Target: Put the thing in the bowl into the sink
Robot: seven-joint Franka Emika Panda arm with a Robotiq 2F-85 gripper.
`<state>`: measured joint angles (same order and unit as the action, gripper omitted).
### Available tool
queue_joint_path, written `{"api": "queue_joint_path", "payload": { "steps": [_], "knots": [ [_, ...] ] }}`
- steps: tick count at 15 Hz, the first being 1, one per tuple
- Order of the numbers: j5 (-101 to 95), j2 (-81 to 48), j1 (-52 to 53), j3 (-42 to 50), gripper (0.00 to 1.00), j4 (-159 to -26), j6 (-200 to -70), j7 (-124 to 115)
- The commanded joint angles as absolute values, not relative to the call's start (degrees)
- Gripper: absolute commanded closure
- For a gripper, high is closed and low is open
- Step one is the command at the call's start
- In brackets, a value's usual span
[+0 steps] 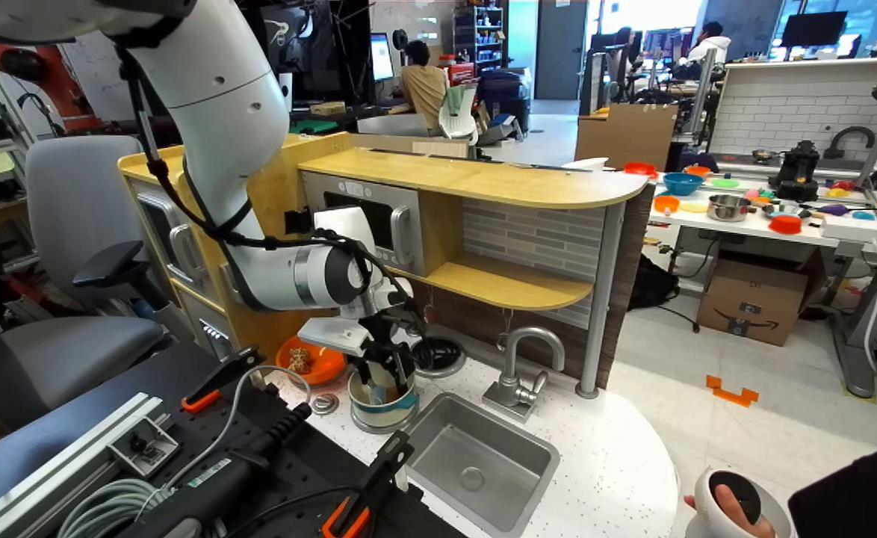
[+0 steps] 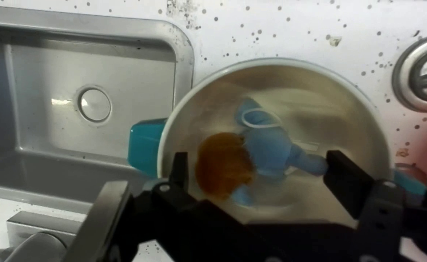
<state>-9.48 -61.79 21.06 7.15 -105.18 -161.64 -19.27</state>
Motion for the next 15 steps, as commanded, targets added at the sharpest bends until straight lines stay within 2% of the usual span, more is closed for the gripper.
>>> {"api": "queue_joint_path", "payload": {
  "steps": [1,4,9,10,15],
  "knots": [
    [-8.31,-63.40,21.14,7.17,0.35,-102.79,-161.09,-17.28],
    [-8.42,-63.23,20.98,6.99,0.60,-102.56,-161.32,-16.50],
    [-8.47,-62.58,20.58,6.61,0.97,-102.90,-161.51,-15.30],
    [-8.46,-62.50,20.55,6.58,1.00,-103.01,-161.51,-15.15],
    [-8.30,-61.63,20.23,6.44,1.00,-103.73,-161.31,-14.88]
  ]
}}
